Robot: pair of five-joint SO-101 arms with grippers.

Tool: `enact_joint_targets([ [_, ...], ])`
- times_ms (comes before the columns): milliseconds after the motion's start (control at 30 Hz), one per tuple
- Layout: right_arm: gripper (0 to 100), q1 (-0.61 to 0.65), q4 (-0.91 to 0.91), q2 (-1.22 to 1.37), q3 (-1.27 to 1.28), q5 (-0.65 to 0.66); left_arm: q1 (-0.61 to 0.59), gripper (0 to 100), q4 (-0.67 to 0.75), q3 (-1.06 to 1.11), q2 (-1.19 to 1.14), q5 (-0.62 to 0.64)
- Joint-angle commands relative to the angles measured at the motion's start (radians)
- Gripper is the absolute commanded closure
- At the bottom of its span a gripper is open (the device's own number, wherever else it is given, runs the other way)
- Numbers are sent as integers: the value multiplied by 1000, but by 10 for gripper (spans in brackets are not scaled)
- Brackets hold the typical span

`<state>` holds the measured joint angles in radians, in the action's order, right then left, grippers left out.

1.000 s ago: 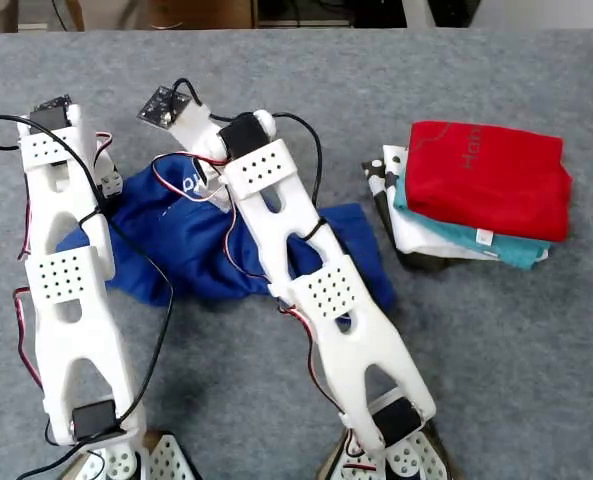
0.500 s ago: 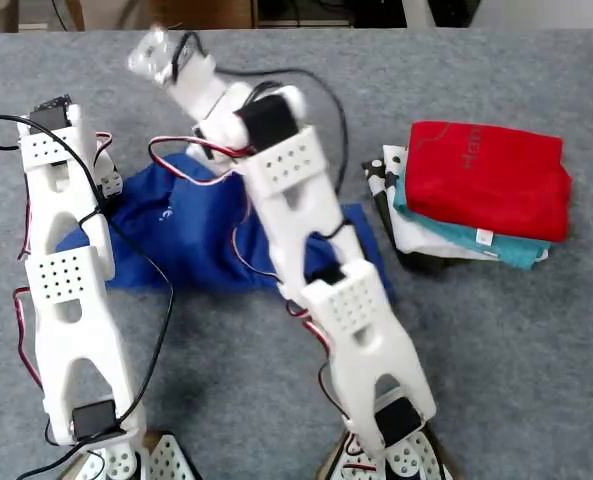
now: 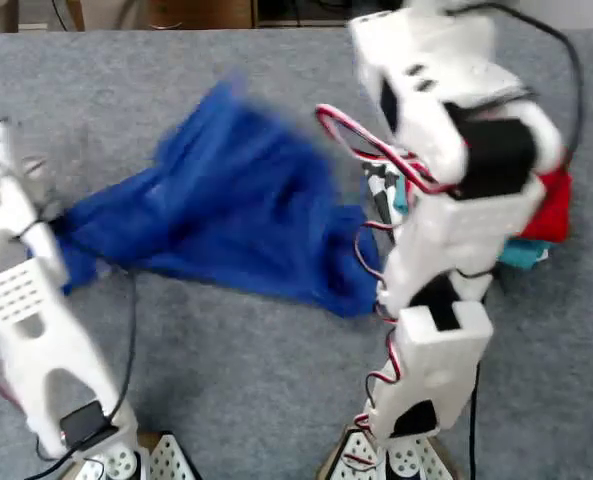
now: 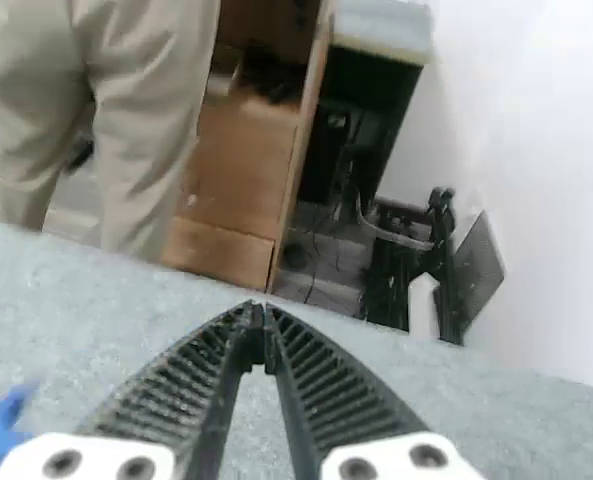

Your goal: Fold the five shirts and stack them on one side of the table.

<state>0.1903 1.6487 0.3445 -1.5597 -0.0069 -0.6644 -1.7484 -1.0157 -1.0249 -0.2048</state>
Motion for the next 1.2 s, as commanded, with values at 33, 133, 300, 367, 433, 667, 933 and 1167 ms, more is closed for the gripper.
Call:
enact_joint_targets([
  [33, 998, 48, -23, -50, -31, -15, -181, 981, -14, 75, 249, -112],
  [133, 998, 140, -21, -53, -33, 35, -265, 981, -14, 94, 417, -138],
  [300, 998, 297, -17, -48, -22, 135, -379, 981, -12, 101, 656, -190],
  [367, 998, 326, -21, -13, 13, 158, -400, 981, -12, 103, 722, -204],
  [433, 996, 335, -25, 47, 76, 158, -413, 981, -12, 103, 774, -204],
  [667, 783, 337, -120, 395, 329, 86, -367, 981, -12, 379, 900, -203],
  [933, 704, 337, -206, 707, 329, 77, -279, 981, 21, 1125, 1167, -201],
  [1167, 945, 351, -172, 788, 329, 81, -175, 967, 55, 1364, 1308, -29],
])
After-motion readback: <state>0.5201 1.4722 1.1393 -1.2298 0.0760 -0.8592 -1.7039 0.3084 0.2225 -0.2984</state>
